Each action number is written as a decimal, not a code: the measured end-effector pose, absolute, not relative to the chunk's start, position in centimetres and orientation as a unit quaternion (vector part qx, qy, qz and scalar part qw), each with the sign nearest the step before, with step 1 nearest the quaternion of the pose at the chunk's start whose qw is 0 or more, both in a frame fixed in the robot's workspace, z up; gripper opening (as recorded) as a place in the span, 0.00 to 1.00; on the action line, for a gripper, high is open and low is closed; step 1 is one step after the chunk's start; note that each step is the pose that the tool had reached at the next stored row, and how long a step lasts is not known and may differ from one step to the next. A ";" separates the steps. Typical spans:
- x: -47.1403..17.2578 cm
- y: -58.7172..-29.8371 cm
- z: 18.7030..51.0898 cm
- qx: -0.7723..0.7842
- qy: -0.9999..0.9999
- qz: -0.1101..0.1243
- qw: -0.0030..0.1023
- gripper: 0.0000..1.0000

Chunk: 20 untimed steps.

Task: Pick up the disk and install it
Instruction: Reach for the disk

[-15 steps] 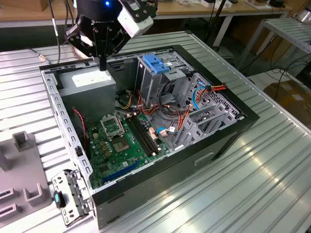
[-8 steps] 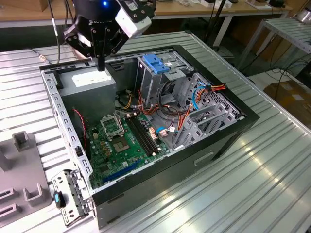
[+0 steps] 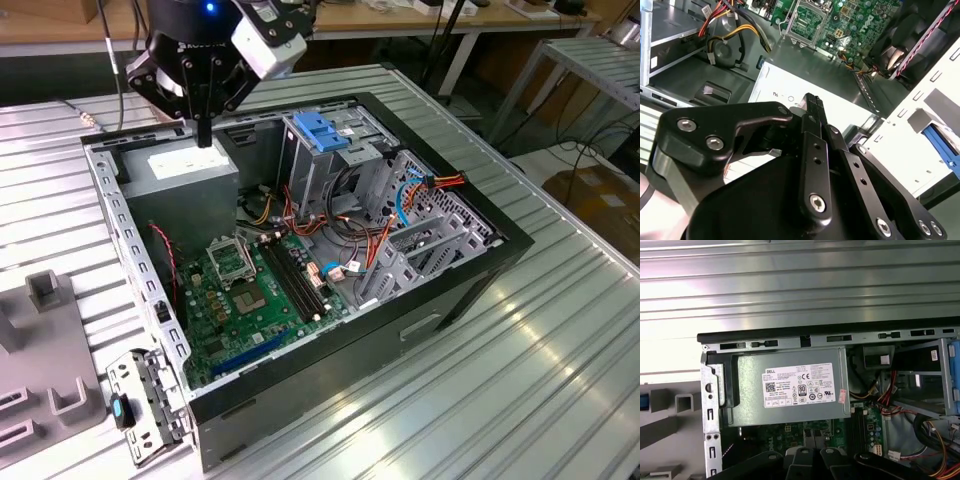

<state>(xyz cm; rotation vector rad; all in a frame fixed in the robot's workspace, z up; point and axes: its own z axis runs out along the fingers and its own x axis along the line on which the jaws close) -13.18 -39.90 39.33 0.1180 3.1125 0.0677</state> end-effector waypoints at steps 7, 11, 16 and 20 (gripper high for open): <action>-13.7 -39.9 39.3 0.038 0.999 0.022 0.013 0.11; -14.0 -39.9 39.3 0.038 0.999 0.022 0.013 0.11; -14.3 -39.9 39.3 0.038 0.999 0.022 0.013 0.11; -14.7 -39.9 39.3 0.038 0.999 0.022 0.013 0.11</action>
